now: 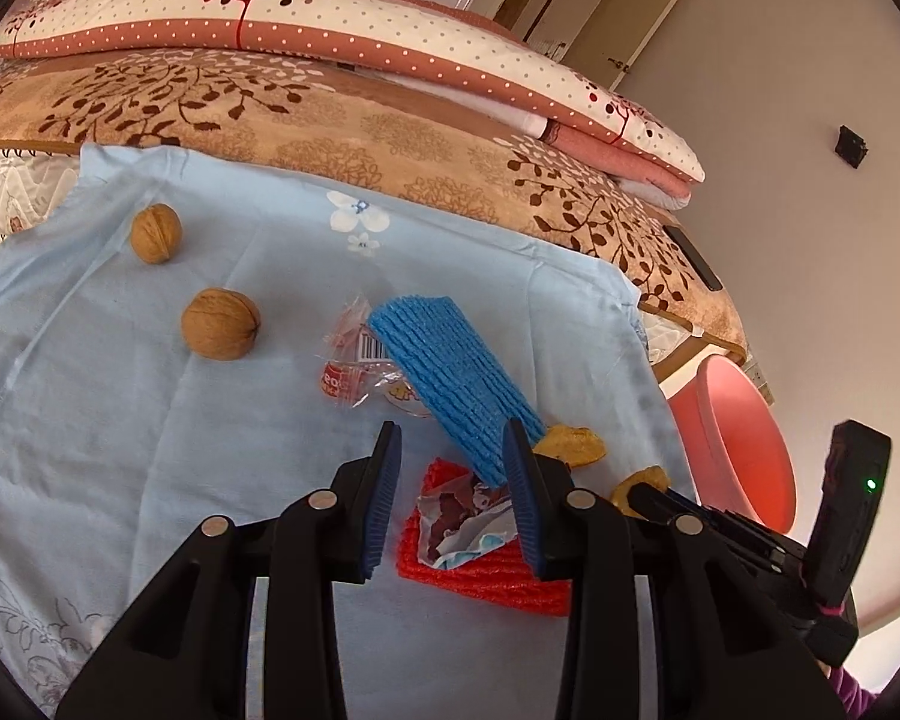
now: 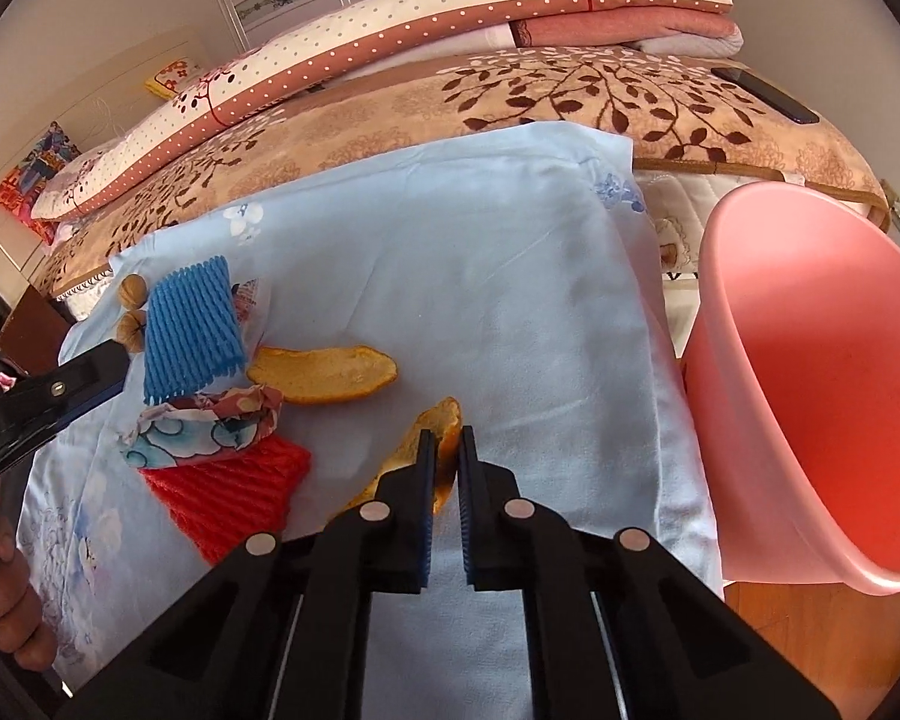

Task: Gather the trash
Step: 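Close the right tool on the orange peel while the left tool grips the blue mesh sleeve, then carry the orange peel and blue mesh sleeve in both tools over the pink bucket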

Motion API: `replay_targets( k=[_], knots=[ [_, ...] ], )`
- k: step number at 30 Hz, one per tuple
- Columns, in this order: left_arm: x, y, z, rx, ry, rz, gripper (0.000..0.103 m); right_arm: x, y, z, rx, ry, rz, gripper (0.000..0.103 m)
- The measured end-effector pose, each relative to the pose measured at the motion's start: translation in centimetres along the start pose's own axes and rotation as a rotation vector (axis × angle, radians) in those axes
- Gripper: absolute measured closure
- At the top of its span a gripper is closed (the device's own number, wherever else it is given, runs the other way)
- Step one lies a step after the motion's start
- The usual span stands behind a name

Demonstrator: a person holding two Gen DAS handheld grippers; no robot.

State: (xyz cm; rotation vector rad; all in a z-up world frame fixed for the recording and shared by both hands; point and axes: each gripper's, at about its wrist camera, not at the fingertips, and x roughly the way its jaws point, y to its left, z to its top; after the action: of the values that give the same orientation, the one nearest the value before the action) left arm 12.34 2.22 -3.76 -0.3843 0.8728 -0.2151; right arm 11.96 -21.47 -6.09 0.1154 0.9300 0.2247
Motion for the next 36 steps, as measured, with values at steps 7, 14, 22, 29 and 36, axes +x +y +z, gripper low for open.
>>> replay_targets(
  k=[7,14,22,29,36],
  knots=[
    [1.7,0.0,0.0,-0.017,-0.001,0.023,0.069,-4.0,0.5,-0.9,-0.021,-0.078,-0.009,0.098],
    [0.8,-0.7,-0.1,0.031,-0.036,0.023,0.097,-6.9,0.7,-1.5,-0.007,-0.14,-0.004,0.098],
    [-3.2,-2.9,0.5,0.103,-0.134,0.007,0.098,-8.6,0.7,-1.2,-0.007,-0.205,0.011,0.098],
    [-5.8,-6.2,0.7,0.187,-0.21,-0.027,0.098,-10.3,0.1,-0.7,-0.003,-0.277,-0.009,0.098],
    [-6.6,-10.3,0.6,0.252,-0.248,-0.091,0.098,-12.4,-3.3,-0.1,0.062,-0.351,-0.061,0.098]
  ],
)
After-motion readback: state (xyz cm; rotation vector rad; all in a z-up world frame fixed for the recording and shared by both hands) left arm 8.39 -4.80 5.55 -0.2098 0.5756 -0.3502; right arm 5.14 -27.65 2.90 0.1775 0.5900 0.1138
